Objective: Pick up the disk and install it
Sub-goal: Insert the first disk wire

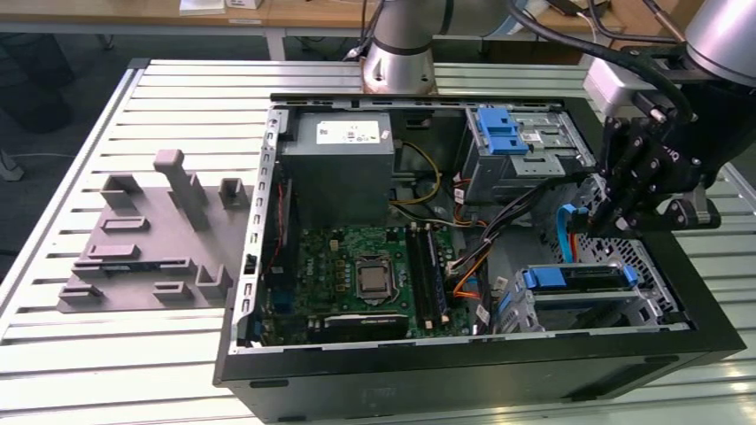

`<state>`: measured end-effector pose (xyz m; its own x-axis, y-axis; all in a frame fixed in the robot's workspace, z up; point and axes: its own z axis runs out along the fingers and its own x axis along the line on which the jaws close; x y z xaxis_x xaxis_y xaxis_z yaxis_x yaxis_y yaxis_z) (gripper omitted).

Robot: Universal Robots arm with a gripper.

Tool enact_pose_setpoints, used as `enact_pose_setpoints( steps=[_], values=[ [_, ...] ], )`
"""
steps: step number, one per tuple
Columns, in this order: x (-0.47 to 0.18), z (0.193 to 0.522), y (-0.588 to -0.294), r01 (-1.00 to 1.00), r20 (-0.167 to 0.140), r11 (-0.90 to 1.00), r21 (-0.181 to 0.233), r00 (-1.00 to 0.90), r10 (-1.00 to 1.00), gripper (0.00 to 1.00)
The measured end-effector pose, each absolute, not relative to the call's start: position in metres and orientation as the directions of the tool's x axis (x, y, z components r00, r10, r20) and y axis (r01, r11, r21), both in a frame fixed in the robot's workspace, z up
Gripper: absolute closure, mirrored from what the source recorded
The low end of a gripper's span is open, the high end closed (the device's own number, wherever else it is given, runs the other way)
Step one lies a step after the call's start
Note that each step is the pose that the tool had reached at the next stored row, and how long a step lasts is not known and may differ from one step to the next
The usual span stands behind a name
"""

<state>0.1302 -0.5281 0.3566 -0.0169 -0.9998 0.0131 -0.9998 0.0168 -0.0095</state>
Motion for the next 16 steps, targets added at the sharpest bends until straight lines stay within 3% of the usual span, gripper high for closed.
enact_pose_setpoints(
  steps=[8, 10, 11, 16],
  values=[
    [0.1301, 0.3566, -0.5258, -1.000, 0.013, 0.017, -0.009, -0.017, -1.000, 0.76],
    [0.1301, 0.3564, -0.5256, -1.000, 0.013, 0.017, -0.010, -0.017, -1.000, 0.75],
    [0.1301, 0.3562, -0.5255, -1.000, 0.013, 0.017, -0.010, -0.017, -1.000, 0.69],
    [0.1301, 0.3548, -0.5252, -1.000, 0.014, 0.017, -0.010, -0.017, -1.000, 0.69]
  ],
)
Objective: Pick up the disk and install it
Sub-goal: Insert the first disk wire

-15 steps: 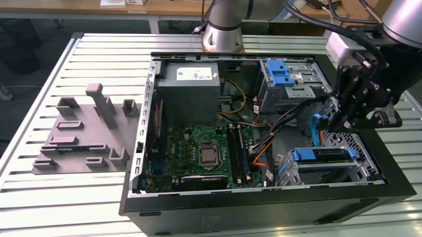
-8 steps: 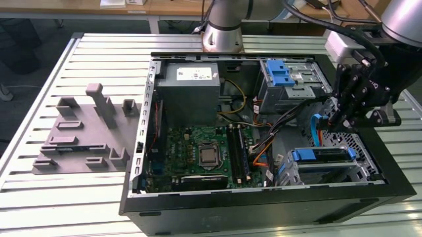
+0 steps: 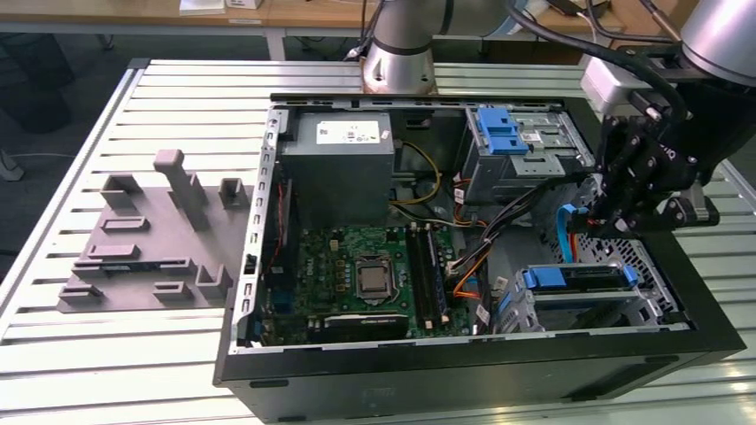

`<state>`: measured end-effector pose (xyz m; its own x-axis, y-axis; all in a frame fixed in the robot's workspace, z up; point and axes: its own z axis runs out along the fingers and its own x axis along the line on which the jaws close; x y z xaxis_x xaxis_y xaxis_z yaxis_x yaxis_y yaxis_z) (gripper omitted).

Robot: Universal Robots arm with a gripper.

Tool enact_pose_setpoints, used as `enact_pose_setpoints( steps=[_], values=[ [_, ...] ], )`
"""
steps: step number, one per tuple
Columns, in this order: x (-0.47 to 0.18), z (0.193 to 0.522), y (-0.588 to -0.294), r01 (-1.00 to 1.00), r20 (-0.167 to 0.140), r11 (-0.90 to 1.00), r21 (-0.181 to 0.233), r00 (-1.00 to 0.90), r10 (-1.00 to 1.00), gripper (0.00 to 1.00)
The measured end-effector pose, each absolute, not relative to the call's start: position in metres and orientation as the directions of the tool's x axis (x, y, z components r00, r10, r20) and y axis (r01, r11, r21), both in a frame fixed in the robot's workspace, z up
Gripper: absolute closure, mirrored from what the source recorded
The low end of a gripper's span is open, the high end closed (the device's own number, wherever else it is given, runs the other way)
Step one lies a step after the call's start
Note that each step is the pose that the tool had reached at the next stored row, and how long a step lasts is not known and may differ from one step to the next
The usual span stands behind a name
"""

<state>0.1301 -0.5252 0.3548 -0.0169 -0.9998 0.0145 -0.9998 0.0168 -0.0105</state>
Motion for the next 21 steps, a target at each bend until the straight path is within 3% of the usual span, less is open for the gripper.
enact_pose_setpoints(
  steps=[7, 10, 21],
  values=[
    [0.1301, 0.3521, -0.5252, -1.000, 0.020, 0.017, -0.013, -0.017, -1.000, 0.70],
    [0.1301, 0.3520, -0.5253, -1.000, 0.021, 0.017, -0.013, -0.017, -1.000, 0.83],
    [0.1302, 0.3511, -0.5296, -1.000, 0.021, 0.017, -0.011, -0.017, -1.000, 0.83]
  ],
)
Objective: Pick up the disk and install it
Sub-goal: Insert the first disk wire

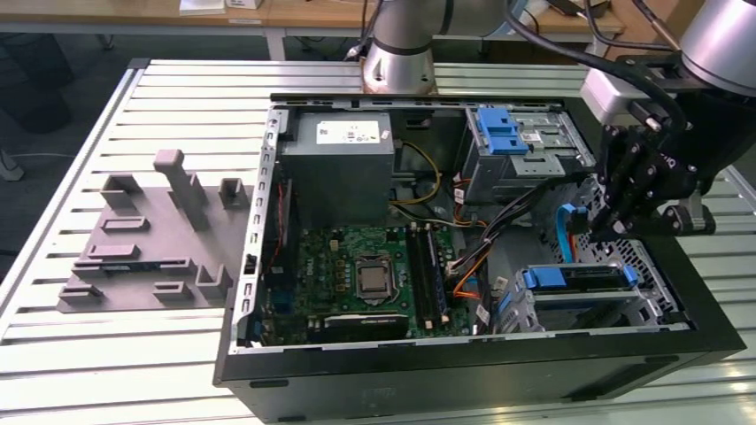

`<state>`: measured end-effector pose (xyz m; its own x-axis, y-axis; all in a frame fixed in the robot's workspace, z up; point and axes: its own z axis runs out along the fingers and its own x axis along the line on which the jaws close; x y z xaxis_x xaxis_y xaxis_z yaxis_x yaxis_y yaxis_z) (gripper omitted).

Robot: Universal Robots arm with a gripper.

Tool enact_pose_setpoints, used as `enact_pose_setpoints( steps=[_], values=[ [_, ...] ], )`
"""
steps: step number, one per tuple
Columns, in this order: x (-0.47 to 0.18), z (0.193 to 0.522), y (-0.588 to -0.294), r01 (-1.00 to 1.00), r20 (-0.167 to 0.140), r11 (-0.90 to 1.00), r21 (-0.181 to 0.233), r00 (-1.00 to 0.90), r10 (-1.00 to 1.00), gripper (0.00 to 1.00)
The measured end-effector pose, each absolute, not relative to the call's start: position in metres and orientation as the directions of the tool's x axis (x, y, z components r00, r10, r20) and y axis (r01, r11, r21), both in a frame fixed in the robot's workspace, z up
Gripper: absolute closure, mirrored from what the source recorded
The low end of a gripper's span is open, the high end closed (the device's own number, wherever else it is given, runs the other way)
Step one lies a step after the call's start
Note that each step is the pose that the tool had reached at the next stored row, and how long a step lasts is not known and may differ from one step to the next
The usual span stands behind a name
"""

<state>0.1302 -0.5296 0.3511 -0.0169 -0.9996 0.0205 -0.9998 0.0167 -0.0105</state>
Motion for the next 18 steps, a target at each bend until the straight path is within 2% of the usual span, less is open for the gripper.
enact_pose_setpoints(
  steps=[4, 18],
  values=[
    [0.131, 0.351, -0.530, -1.000, 0.021, 0.017, 0.005, -0.017, -1.000, 0.83],
    [0.131, 0.344, -0.546, -1.000, 0.022, 0.021, 0.006, -0.021, -1.000, 0.83]
  ],
)
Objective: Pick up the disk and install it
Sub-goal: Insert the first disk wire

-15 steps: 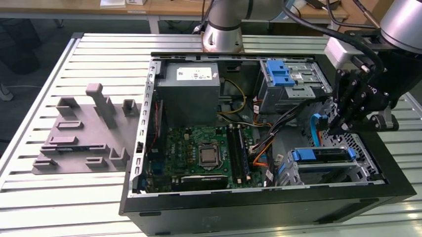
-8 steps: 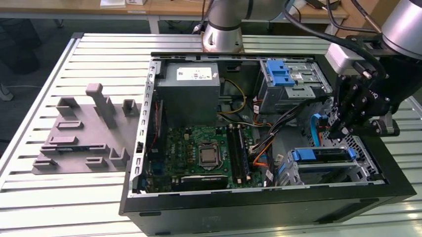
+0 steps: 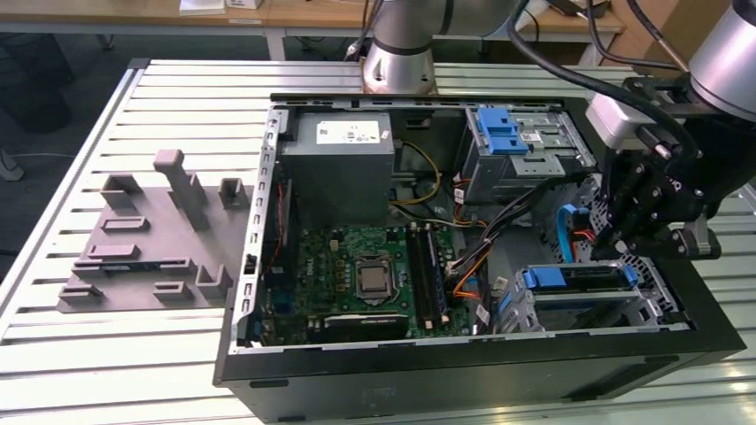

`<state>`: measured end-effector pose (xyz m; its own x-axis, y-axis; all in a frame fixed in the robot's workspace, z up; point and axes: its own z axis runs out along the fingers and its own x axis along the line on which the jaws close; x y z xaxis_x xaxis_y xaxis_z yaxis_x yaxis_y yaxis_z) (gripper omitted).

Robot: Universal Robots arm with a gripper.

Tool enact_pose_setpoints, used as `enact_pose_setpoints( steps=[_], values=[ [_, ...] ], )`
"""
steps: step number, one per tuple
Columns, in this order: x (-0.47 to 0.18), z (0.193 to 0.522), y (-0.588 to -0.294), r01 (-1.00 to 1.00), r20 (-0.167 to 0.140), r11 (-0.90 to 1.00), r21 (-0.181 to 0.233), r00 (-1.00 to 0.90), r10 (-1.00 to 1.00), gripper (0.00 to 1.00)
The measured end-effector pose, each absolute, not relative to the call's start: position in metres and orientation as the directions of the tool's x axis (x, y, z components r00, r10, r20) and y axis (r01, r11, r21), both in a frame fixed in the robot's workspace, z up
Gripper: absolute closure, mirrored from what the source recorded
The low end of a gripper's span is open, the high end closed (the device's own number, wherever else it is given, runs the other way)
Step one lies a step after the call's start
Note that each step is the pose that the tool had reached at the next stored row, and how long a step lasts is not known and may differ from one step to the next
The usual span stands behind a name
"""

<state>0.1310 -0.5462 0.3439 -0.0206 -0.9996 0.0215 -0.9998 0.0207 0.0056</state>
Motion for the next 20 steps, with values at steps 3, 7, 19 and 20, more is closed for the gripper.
enact_pose_setpoints(
  steps=[3, 7, 19, 20],
  values=[
    [0.1310, 0.3438, -0.5496, -1.000, 0.022, 0.026, 0.006, -0.025, -0.999, 0.83],
    [0.1313, 0.3421, -0.5519, -1.000, 0.022, 0.031, 0.006, -0.030, -0.999, 0.83],
    [0.1330, 0.3374, -0.5567, -0.999, 0.022, 0.033, 0.012, -0.032, -0.999, 0.83],
    [0.1330, 0.3371, -0.5569, -0.999, 0.022, 0.033, 0.012, -0.033, -0.999, 0.83]
  ],
)
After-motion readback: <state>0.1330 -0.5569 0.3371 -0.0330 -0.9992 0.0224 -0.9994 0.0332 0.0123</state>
